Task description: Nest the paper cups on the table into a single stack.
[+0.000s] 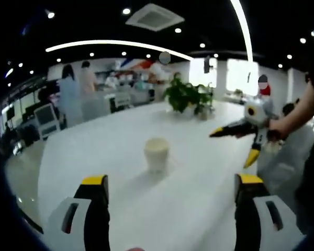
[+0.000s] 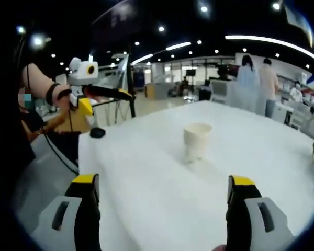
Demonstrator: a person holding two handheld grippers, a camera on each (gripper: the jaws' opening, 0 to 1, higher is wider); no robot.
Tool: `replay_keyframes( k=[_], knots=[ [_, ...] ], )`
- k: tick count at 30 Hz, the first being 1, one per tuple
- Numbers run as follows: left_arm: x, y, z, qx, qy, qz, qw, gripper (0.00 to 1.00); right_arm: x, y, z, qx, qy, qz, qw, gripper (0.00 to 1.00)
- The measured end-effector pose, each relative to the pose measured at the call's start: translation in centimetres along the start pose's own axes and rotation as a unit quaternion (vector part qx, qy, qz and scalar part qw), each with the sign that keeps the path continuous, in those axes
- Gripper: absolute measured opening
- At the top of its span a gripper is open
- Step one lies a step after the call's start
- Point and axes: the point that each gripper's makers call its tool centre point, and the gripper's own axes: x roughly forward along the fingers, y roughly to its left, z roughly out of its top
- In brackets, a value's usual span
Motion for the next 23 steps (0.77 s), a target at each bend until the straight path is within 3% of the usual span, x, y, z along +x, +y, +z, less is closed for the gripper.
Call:
replay_keyframes(
  k=[12, 23],
  knots=[
    [0.0, 0.0, 0.2, -0.030, -0.020, 0.011, 0.9993, 0.99, -0.7, -1.1, 0.7, 0.008, -0.010, -0.023, 0.9997, 1.00],
    [-0.2, 0.3, 0.1, -0.028, -0.016, 0.016, 0.9994, 0.99, -1.1, -0.8, 0.4, 0.012, -0.010, -0.026, 0.9995, 1.00]
  ],
)
